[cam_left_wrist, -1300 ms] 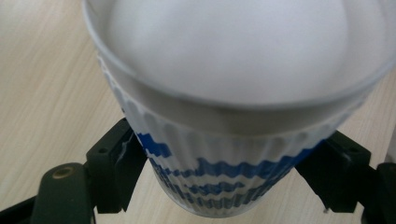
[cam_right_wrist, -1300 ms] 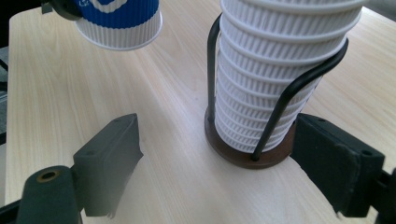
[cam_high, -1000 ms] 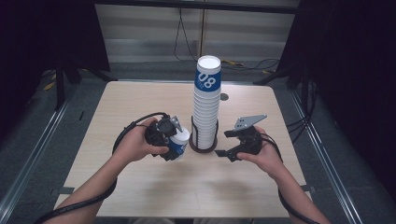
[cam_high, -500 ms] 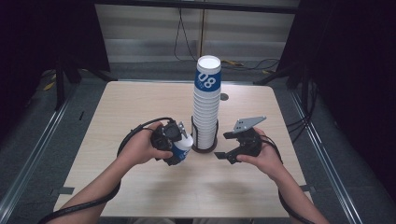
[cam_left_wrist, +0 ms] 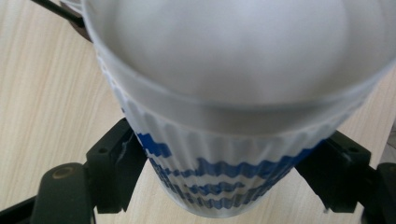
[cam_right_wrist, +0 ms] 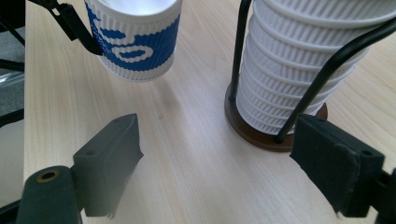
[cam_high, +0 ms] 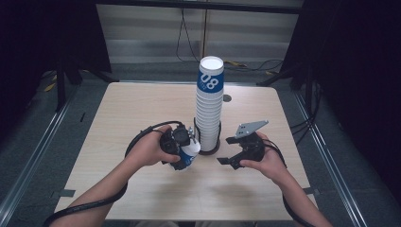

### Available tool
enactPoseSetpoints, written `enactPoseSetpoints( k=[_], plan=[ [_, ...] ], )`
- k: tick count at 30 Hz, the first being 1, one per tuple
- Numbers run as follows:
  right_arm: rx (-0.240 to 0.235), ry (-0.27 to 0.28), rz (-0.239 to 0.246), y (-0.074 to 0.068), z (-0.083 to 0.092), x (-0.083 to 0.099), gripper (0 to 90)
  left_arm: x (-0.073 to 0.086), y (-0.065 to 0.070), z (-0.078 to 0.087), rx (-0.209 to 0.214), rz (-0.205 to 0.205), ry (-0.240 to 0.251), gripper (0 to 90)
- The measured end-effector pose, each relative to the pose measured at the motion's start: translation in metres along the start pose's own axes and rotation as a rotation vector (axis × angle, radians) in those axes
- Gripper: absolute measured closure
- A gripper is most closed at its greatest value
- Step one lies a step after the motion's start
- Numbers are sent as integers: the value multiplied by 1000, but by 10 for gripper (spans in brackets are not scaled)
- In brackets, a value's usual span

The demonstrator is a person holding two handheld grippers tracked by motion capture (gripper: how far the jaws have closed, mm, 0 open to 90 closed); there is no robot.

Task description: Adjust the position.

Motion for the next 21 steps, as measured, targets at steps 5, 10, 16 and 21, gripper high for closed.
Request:
enactPoseSetpoints(
  k=[5,10,16,21],
  plan=[
    [-8,-4,3,-2,-1,-2,150,-4,1,-4,4,-19,-22,215],
    [-25,0,14,-3,-4,-4,151,-9,4,-9,8,-23,-31,215],
    [-44,-8,25,-4,-7,-5,152,-12,6,-12,13,-35,-43,214],
    [-60,-12,28,-5,-8,-8,150,-15,9,-14,10,-50,-62,215]
  ],
)
Point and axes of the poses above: each handheld gripper's, and its own axes: z roughly backward along the jaws, x roughly out of its underside, y roughly to its right, the point moved 1 cm from there along -z, roughly forward along the jaws, and after that the axes turned 6 degrees about z, right-handed, at the moved point
